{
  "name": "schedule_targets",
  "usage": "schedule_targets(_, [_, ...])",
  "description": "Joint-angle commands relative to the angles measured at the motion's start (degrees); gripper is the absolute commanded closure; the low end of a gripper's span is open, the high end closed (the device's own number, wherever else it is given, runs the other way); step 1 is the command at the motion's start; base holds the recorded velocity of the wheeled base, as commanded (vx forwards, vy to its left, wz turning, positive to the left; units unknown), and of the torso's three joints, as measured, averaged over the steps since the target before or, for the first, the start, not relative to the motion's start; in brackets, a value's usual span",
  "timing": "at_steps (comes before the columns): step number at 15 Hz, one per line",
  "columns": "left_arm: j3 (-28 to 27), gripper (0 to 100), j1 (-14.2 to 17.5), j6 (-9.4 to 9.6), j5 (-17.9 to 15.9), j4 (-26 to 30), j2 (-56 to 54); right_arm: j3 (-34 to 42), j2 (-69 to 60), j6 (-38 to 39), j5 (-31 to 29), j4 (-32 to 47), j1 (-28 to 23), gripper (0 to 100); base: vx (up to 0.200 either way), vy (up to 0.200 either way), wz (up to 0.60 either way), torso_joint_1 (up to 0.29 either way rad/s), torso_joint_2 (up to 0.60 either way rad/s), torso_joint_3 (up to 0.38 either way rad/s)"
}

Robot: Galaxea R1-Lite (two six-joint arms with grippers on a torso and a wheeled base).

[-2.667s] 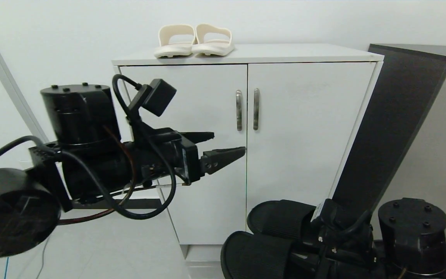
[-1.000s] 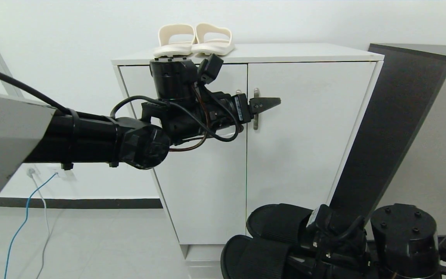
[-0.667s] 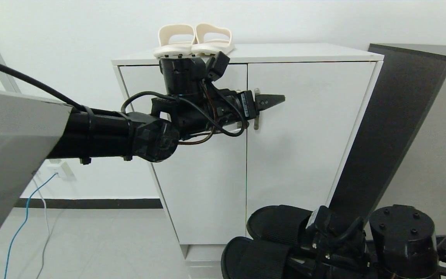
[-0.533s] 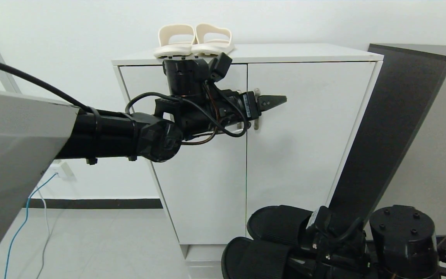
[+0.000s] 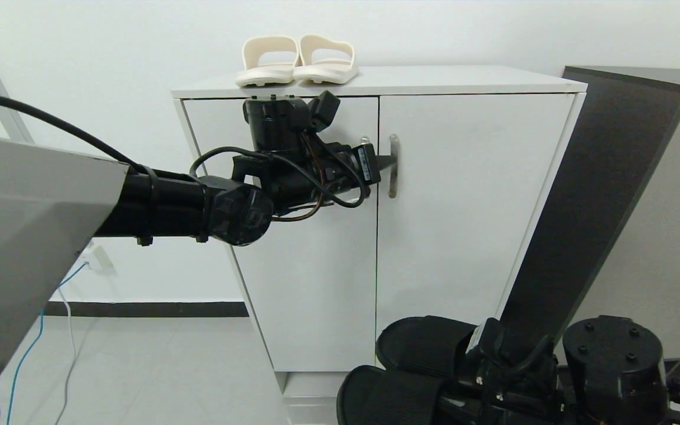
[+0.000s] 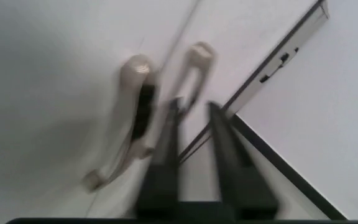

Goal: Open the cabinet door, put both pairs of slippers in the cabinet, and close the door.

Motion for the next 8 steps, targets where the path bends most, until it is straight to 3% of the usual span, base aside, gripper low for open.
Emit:
schedule_targets(1, [2.8,100,-0.3,0.1,-0.2,-0.3,-2.1,0.6,-0.1,0.0,0.1,-0.1,0.6,100,0.0,0.0,0.0,0.0,0.0,0.0])
schedule_targets(4, [11.6,100,-1.7,2.13,-1.2,-1.7,-7.9,2.4,-0.2,-0.9,0.3,-2.8,1.5,100,0.0,0.0,0.0,0.0,0.0,0.0])
schedule_targets(8, [20.6,100,-3.2,2.21,-1.1,-5.8,-13.9,3.2,0.0,-2.0,0.4,-3.4,1.8,100,0.0,0.0,0.0,0.0,0.0,0.0])
